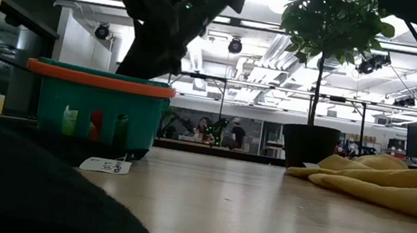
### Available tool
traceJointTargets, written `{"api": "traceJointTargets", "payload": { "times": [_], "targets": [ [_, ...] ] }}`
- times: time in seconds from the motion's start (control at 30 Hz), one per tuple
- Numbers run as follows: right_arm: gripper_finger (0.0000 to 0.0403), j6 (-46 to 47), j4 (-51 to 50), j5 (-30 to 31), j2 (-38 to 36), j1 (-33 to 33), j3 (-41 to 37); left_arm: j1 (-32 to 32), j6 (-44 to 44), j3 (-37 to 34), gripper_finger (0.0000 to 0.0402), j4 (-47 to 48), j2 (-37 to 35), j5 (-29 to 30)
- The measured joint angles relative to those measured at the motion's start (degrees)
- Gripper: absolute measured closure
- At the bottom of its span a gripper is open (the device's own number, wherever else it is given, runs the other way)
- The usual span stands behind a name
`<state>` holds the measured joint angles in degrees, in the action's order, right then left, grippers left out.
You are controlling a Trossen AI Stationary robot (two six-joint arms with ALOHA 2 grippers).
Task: Pick and placing Produce into tupperware
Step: Return to Home Position
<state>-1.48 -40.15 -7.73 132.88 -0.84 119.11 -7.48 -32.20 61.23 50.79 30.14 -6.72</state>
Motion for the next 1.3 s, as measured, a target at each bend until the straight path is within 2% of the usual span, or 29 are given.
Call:
{"api": "traceJointTargets", "payload": {
  "times": [0.2, 0.37, 0.47, 0.77, 0.9, 1.13, 1.2, 1.3],
  "targets": [
    [0.0271, 2.86, 2.62, -0.76, -0.01, 0.02, 0.00, 0.02, 2.72, 0.00, 0.0291, 5.09, -4.29, 0.52],
    [0.0272, 6.35, 6.87, -6.15, -1.78, 0.04, 0.02, 0.02, 7.28, -0.05, 0.0291, 4.63, -7.31, 5.80],
    [0.0272, 7.18, 10.00, -6.44, -4.88, 0.03, 0.02, 0.01, 9.73, -1.99, 0.0291, 1.91, -9.00, 7.69],
    [0.0272, 11.83, 15.50, -7.29, -14.87, -1.74, 0.09, 0.00, 12.59, -14.90, 0.0291, -10.07, -17.92, 5.21],
    [0.0272, 15.69, 17.34, -10.27, -18.70, -0.93, 0.11, 0.02, 13.98, -21.22, 0.0291, -16.10, -22.62, 3.73],
    [0.0273, 17.92, 20.01, -9.74, -27.96, 1.20, 0.09, 0.02, 15.76, -31.35, 0.0291, -26.36, -29.27, 1.18],
    [0.0273, 16.33, 20.60, -8.13, -31.71, 1.96, 0.11, 0.02, 15.52, -33.88, 0.0291, -28.23, -29.86, 0.96],
    [0.0273, 13.59, 16.99, -2.22, -37.28, 3.12, 0.11, 0.04, 16.58, -36.95, 0.0291, -32.38, -29.46, 0.17]
  ]
}}
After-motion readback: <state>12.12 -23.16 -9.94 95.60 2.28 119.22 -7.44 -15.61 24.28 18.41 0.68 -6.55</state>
